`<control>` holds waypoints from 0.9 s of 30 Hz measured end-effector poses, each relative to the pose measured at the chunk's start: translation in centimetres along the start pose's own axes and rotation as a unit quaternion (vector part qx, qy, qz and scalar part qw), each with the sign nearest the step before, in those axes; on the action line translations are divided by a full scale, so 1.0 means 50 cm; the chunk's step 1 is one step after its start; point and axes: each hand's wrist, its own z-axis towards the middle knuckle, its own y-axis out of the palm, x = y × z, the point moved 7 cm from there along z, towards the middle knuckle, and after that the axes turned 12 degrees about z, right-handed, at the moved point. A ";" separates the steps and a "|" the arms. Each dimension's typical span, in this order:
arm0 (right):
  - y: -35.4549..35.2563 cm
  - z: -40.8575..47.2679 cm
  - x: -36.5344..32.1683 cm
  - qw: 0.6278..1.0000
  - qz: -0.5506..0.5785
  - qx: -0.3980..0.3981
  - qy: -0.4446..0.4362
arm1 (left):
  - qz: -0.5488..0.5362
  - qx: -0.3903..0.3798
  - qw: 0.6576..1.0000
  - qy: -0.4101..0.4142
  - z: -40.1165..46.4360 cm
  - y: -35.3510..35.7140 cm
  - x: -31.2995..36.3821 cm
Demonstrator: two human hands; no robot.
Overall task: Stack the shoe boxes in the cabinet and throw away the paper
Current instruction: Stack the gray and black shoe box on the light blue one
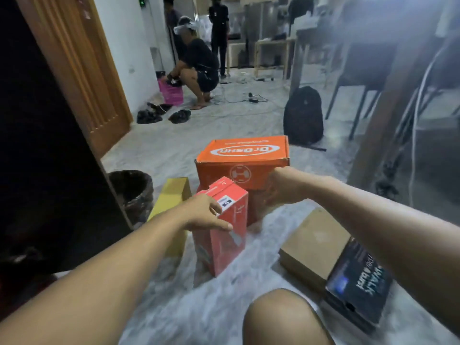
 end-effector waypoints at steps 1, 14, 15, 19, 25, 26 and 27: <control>0.013 -0.008 0.047 1.000 0.017 0.001 0.022 | -0.002 -0.009 1.000 0.016 0.021 0.026 0.029; 0.199 -0.170 0.517 0.959 0.145 -0.027 0.242 | -0.076 -0.142 0.984 0.075 0.217 0.404 0.301; 0.223 -0.178 0.546 0.954 0.148 -0.031 0.259 | -0.082 -0.145 0.983 0.071 0.226 0.431 0.314; 0.311 -0.212 0.637 0.931 0.177 -0.043 0.317 | -0.079 -0.156 0.982 0.072 0.245 0.517 0.351; 0.404 -0.212 0.731 0.906 0.196 -0.004 0.376 | 0.076 -0.044 0.987 0.137 0.254 0.593 0.383; 0.410 -0.205 0.747 0.904 0.193 0.001 0.381 | 0.111 -0.012 0.977 0.180 0.247 0.599 0.395; 0.413 -0.194 0.763 0.906 0.187 0.009 0.380 | 0.135 0.015 0.965 0.225 0.239 0.604 0.408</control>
